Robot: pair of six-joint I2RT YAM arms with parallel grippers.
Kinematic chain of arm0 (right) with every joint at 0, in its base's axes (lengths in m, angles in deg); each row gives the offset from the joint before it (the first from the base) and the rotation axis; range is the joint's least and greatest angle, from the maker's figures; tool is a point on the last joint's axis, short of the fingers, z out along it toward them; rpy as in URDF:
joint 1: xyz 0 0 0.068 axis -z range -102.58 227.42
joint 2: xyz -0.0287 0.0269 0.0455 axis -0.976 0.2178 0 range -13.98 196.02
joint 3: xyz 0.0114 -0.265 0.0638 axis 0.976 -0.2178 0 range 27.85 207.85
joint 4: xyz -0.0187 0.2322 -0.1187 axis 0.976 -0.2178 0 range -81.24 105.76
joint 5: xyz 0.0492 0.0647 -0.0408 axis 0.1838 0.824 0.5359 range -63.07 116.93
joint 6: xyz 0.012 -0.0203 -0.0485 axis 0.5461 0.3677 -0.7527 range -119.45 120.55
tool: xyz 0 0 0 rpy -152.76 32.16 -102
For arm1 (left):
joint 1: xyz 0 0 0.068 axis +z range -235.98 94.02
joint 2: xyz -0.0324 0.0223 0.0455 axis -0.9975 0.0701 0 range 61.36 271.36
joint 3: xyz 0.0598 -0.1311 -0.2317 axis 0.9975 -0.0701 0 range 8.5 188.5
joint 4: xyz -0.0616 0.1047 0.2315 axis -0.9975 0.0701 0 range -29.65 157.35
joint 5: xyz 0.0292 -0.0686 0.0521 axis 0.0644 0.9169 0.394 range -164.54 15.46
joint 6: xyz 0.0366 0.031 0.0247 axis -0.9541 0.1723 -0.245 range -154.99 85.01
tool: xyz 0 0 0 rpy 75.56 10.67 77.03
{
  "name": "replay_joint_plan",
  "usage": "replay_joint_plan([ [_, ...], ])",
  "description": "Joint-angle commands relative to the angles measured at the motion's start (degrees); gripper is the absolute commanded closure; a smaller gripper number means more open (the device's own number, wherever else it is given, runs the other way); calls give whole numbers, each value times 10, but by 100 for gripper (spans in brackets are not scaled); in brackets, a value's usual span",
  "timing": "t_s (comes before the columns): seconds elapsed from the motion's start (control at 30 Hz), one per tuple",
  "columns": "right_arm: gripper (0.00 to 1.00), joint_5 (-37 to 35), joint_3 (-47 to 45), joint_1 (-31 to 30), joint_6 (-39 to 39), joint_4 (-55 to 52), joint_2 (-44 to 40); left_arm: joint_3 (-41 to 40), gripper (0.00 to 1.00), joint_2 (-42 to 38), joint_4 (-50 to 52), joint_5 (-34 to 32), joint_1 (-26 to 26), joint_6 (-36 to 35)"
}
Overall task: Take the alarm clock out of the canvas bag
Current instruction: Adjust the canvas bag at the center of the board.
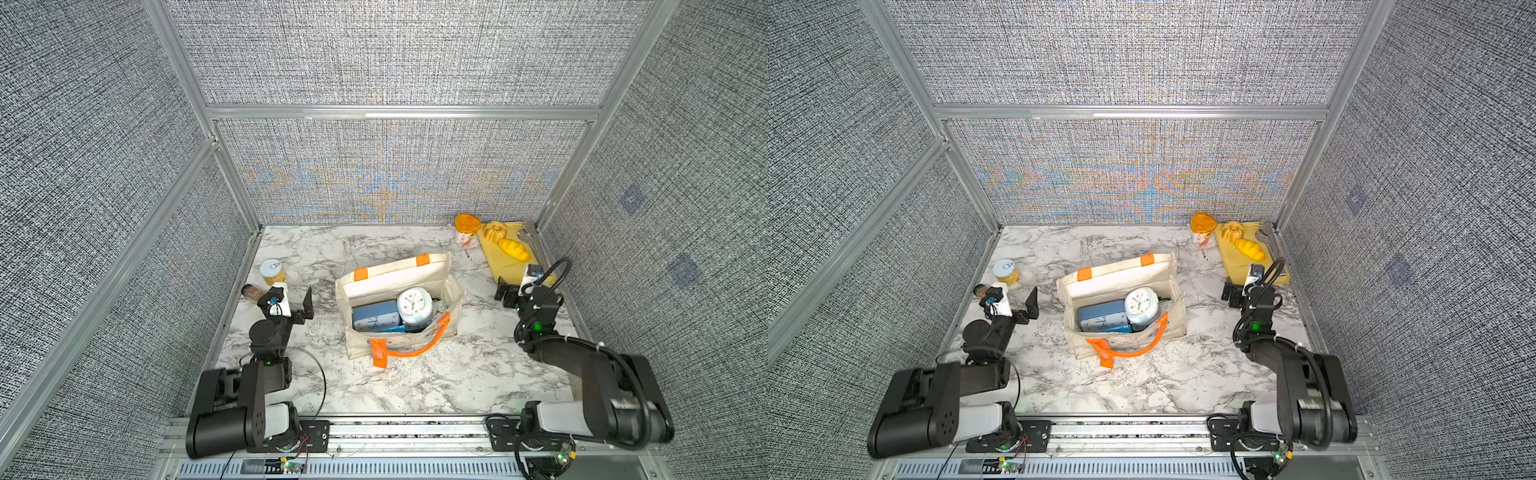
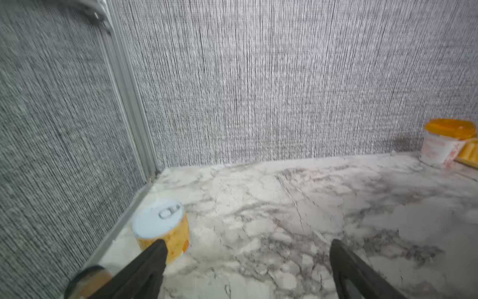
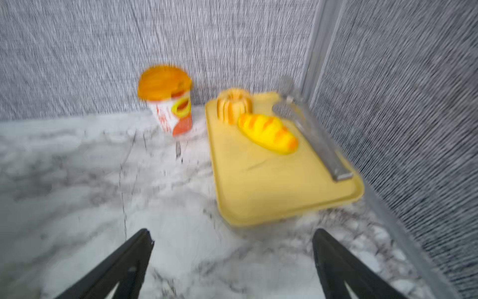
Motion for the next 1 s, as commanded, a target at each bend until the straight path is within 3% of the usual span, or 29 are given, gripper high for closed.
replay_joint_plan([
  [0.0, 1, -82, 88, 1, 120, -232, -74, 54, 1, -120, 214, -79, 1, 63],
  [0.07, 1, -118, 178, 6, 241, -385, -99, 120, 1, -182, 381, -201, 1, 175],
  [0.13, 1, -107, 260, 18, 344, -515, -104, 203, 1, -220, 599, -347, 3, 327],
  [0.2, 1, 30, 304, 32, 353, -522, -105, 273, 1, -233, 758, -424, 5, 438],
  [0.27, 1, 143, 316, 28, 361, -483, -105, 290, 1, -251, 771, -388, 10, 427],
  [0.33, 1, 184, 352, 10, 379, -506, -94, 306, 1, -268, 759, -317, 12, 386],
  [0.5, 1, 140, 494, -134, 315, -675, -38, 423, 1, -220, 826, -105, 6, 283],
  [0.63, 1, 125, 598, -229, 289, -792, 13, 514, 5, -184, 914, -53, -40, 244],
  [0.8, 2, 102, 736, -331, 239, -964, 81, 643, 12, -111, 1102, 11, -88, 249],
  [0.97, 2, 66, 823, -399, 212, -1110, 132, 699, 12, -90, 1222, 57, -143, 280],
])
